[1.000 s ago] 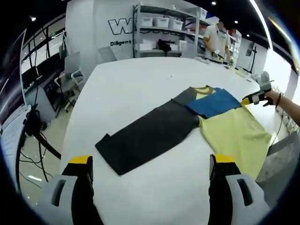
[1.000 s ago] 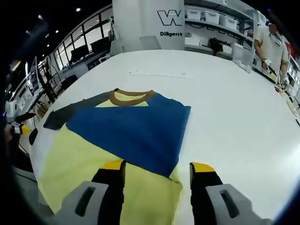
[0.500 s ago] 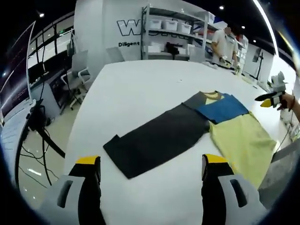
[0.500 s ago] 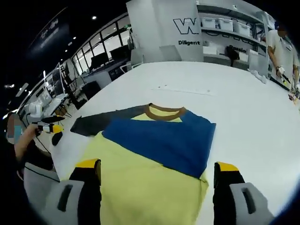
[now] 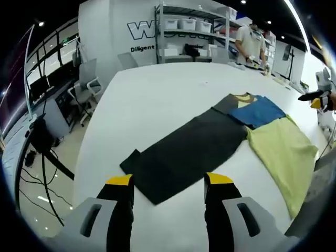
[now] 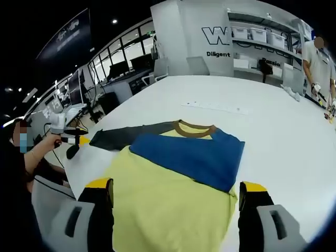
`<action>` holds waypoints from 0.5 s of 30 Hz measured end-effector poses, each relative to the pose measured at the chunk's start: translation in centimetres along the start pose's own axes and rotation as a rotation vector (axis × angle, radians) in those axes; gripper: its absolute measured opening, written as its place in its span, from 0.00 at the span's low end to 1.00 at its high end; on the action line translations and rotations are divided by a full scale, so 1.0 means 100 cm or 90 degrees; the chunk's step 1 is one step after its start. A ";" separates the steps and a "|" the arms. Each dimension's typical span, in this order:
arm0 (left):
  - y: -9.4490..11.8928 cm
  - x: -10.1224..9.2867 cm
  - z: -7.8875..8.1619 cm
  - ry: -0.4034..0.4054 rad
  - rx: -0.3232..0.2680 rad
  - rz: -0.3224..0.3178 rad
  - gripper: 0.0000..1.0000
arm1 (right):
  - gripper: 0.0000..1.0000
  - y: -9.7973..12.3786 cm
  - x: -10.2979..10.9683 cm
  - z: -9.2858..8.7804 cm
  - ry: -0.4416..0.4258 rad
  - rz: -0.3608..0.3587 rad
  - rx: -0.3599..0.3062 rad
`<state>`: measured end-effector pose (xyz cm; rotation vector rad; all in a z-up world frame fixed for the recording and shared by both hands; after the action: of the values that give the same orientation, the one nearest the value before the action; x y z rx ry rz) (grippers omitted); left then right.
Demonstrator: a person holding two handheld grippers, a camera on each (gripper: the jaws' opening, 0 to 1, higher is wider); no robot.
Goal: Fold the garment on the visible template until the final outline fits inside the template.
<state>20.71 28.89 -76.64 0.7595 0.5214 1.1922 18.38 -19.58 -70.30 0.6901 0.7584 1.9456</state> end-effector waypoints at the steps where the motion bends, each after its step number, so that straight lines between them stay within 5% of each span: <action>1: -0.002 0.001 -0.001 -0.002 0.004 0.000 0.39 | 0.99 0.002 0.001 0.000 0.006 -0.004 0.002; 15: -0.025 0.003 -0.006 -0.040 0.045 0.004 0.18 | 0.98 0.019 0.015 -0.013 -0.017 0.026 -0.009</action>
<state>21.89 28.92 -78.93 0.8565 0.5109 1.1566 15.76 -19.30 -69.57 0.7271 0.7186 1.9729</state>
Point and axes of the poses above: the point that each gripper's makers call its tool centre point, and the gripper's own axes: y roughly backward along the fingers, x roughly to its left, z roughly out of its top, the point moved 8 cm from there along y, roughly backward along the fingers, and after that the axes turned 8 degrees about x, right-handed, at the moved point
